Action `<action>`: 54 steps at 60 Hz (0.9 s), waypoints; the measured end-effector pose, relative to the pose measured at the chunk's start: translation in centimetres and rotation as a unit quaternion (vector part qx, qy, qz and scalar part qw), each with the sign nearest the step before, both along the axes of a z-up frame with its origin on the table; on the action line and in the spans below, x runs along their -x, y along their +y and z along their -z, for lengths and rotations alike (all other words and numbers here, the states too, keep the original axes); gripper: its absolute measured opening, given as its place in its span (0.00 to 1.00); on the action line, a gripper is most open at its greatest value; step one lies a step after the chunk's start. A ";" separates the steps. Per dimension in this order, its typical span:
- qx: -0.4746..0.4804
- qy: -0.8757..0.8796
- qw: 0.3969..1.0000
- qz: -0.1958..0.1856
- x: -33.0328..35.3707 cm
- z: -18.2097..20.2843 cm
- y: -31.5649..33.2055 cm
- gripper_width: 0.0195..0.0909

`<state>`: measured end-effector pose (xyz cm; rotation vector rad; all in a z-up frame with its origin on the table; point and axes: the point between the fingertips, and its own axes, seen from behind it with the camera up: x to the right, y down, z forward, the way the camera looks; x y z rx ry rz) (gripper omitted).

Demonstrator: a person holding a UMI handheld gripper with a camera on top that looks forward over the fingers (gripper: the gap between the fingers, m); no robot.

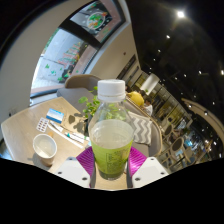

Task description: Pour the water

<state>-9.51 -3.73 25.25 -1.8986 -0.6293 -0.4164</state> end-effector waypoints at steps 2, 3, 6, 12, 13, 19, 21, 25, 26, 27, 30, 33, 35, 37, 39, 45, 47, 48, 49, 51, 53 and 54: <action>0.008 0.051 0.999 0.011 0.0 0.9 -0.2 0.31; 0.013 0.072 0.997 0.014 -0.1 1.5 0.0 0.31; 0.031 0.136 0.990 0.022 -0.4 3.1 -0.1 0.31; 0.054 0.219 0.974 0.031 -0.4 6.7 -0.4 0.31; 0.057 0.228 0.972 0.030 -0.4 7.3 -0.5 0.31; 0.064 0.258 0.964 0.025 0.2 11.1 -0.6 0.31; 0.068 0.266 0.961 0.027 0.2 12.3 -0.5 0.31; 0.079 0.283 0.956 0.029 0.8 14.5 -0.5 0.31; 0.080 0.286 0.954 0.029 0.9 15.0 -0.4 0.31; 0.080 0.290 0.953 0.029 0.7 15.4 -0.3 0.31; 0.082 0.296 0.951 0.030 1.0 16.6 -0.4 0.31; 0.085 0.298 0.950 0.030 1.1 17.6 -0.4 0.31; 0.086 0.299 0.950 0.029 1.4 18.2 -0.5 0.31; 0.087 0.301 0.949 0.029 1.5 18.9 -0.6 0.31; 0.090 0.300 0.949 0.029 1.5 19.6 -0.7 0.31; 0.064 0.286 0.956 0.020 1.5 19.1 -0.7 0.32; 0.060 0.286 0.956 0.024 1.6 19.4 -0.6 0.34; 0.059 0.287 0.956 0.027 1.6 19.5 -0.6 0.36; 0.058 0.289 0.955 0.029 1.6 19.5 -0.5 0.38; 0.059 0.292 0.954 0.031 1.4 19.5 -0.6 0.42; 0.064 0.293 0.954 0.035 1.4 19.5 -0.6 0.45; 0.068 0.292 0.953 0.037 1.4 19.6 -0.6 0.47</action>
